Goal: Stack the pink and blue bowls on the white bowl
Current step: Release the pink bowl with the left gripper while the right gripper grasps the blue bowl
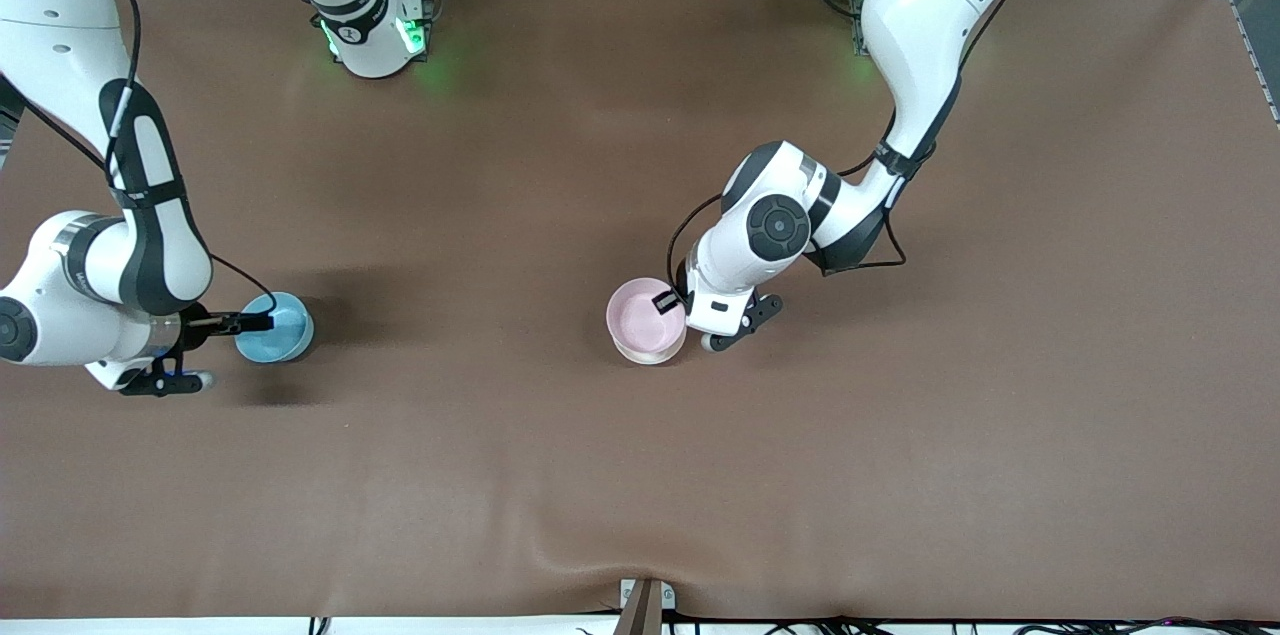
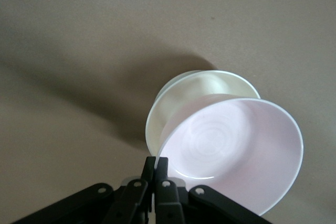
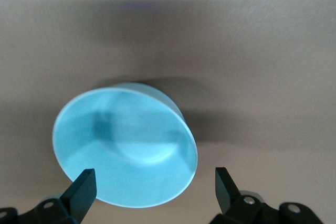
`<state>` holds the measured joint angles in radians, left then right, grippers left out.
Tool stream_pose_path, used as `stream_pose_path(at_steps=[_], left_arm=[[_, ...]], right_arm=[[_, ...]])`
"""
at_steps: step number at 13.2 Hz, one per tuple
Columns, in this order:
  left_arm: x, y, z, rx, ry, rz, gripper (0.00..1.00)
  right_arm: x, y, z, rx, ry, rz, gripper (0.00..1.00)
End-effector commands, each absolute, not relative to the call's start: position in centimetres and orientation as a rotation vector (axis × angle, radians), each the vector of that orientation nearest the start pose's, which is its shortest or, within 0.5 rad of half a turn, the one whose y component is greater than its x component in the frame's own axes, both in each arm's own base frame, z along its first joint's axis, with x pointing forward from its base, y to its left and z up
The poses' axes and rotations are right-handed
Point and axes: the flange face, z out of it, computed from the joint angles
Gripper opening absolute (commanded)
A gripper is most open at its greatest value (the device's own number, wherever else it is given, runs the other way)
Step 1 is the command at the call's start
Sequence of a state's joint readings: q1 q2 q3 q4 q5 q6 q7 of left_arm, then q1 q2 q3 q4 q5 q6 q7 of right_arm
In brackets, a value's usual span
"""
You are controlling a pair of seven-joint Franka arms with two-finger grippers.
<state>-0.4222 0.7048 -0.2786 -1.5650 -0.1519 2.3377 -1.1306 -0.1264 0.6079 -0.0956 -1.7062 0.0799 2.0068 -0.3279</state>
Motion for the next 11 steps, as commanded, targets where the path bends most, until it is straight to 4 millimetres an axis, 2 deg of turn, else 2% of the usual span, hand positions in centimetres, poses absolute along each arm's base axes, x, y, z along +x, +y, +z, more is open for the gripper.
stream_pose_path(at_steps=[1,3,4,5,6,7,8,9,11], left_arm=[[56.4,-44.1,24.7,-3.219,-0.996,0.265,0.13],[56.4,-44.1,24.4,-3.202,-1.035,0.273,0.33],[56.4,-44.0,24.4,-3.200,-1.040,0.273,0.49],[56.5,-43.9,24.5,-3.200,-1.043,0.269,0.87],[56.5,-44.2,25.1,-3.209,-1.035,0.256,1.00],[56.9,-43.9,25.9,-3.211,-1.042,0.241,1.00],[57.3,-43.4,28.0,-3.221,-1.060,0.212,1.00],[57.4,-42.8,30.1,-3.219,-1.058,0.206,1.00],[58.6,-38.9,36.4,-3.177,-1.066,0.197,1.00]], right_arm=[[60.7,-14.6,21.2,-2.970,-0.163,0.444,1.00],[60.2,-14.8,20.5,-2.962,-0.186,0.454,1.00],[60.1,-14.8,20.0,-2.961,-0.187,0.457,1.00],[60.0,-14.7,19.6,-2.974,-0.190,0.431,1.00],[59.7,-14.7,18.9,-2.988,-0.186,0.401,1.00],[59.6,-14.6,18.7,-2.994,-0.187,0.387,1.00],[59.7,-14.6,18.8,-2.997,-0.187,0.380,1.00],[59.8,-14.5,18.8,-2.997,-0.188,0.376,0.84],[59.7,-14.5,18.7,-2.997,-0.188,0.378,0.43]])
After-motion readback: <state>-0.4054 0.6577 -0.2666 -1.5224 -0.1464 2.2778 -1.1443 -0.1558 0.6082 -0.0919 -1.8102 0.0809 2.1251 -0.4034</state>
